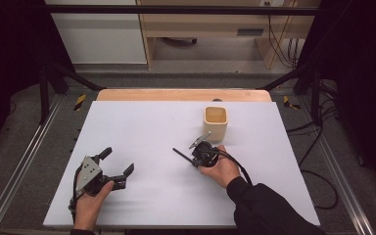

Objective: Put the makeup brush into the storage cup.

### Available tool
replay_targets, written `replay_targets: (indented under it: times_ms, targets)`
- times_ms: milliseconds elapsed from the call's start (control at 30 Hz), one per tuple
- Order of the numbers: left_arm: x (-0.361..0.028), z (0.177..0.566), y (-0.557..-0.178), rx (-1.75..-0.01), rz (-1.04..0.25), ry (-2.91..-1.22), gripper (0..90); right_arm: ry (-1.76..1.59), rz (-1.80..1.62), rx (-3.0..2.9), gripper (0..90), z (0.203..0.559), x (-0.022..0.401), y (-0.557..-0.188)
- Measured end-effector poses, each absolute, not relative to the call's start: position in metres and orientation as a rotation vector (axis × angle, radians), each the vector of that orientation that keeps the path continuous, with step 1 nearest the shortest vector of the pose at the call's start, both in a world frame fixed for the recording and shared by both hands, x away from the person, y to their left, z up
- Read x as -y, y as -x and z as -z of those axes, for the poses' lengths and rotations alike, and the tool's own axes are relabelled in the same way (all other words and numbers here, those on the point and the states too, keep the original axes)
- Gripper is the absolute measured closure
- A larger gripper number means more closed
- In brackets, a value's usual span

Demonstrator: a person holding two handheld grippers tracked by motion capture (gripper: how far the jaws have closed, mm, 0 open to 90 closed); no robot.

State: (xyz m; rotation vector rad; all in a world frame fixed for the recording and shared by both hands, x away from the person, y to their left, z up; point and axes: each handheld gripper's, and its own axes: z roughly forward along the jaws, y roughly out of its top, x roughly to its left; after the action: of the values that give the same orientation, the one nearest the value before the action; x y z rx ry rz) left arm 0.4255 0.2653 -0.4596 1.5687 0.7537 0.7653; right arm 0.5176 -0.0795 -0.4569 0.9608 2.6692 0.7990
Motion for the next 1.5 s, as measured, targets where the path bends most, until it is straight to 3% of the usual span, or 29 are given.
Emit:
replay_targets:
  times_ms: [800,1500]
  targets:
    - [-0.235,0.459,-0.423,-0.651,-0.747,-1.678,2.4,-0.807,-0.806,-2.691,84.0,0.397,0.129,-0.497]
    - [-0.115,0.403,-0.43,-0.213,-0.928,-1.999,3.6,-0.694,-0.616,-2.782,84.0,0.359,0.143,-0.507]
